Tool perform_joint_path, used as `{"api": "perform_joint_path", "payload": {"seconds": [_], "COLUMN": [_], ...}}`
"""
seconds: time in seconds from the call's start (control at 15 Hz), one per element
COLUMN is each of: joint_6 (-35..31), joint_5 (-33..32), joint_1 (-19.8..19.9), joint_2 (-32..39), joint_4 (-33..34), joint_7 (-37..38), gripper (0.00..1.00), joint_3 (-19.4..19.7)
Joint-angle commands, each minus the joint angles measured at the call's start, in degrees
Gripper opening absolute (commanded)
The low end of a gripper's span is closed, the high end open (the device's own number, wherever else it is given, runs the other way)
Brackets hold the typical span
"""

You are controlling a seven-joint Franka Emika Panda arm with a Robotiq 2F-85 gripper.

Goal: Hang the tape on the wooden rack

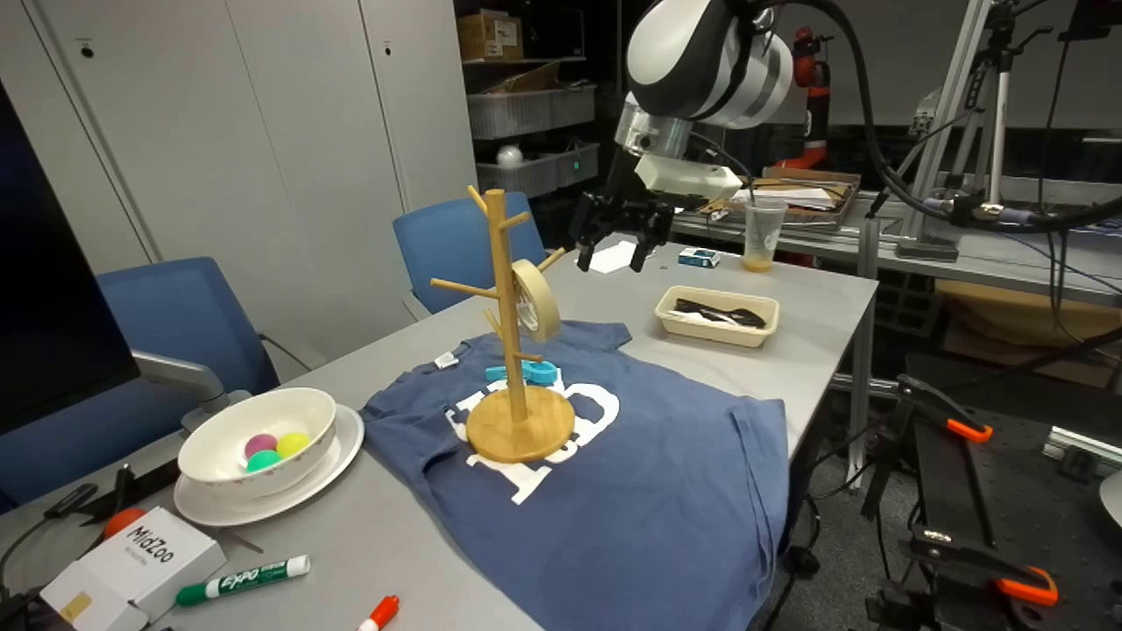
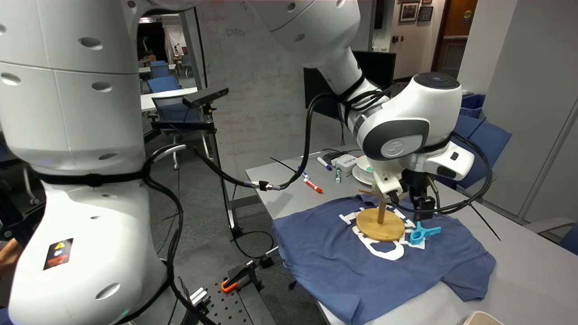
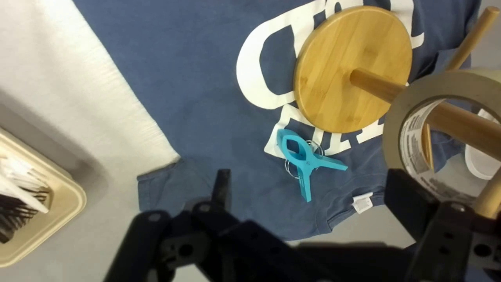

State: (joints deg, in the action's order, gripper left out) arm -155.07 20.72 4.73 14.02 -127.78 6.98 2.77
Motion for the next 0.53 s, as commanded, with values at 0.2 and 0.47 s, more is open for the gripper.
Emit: {"api": "perform_joint_path", "payload": {"seconds": [0.2, 0.47], "joint_6": [0.1, -0.3], "joint_5": [-6.3, -7.2], "joint_1": [0.0, -0.3], "joint_2": [-8.3, -13.8], "joint_4": [-4.8, -7.1], "joint_7": [0.2, -0.7], "gripper": [1.00, 1.00], "joint_3": [1.6, 1.2]}}
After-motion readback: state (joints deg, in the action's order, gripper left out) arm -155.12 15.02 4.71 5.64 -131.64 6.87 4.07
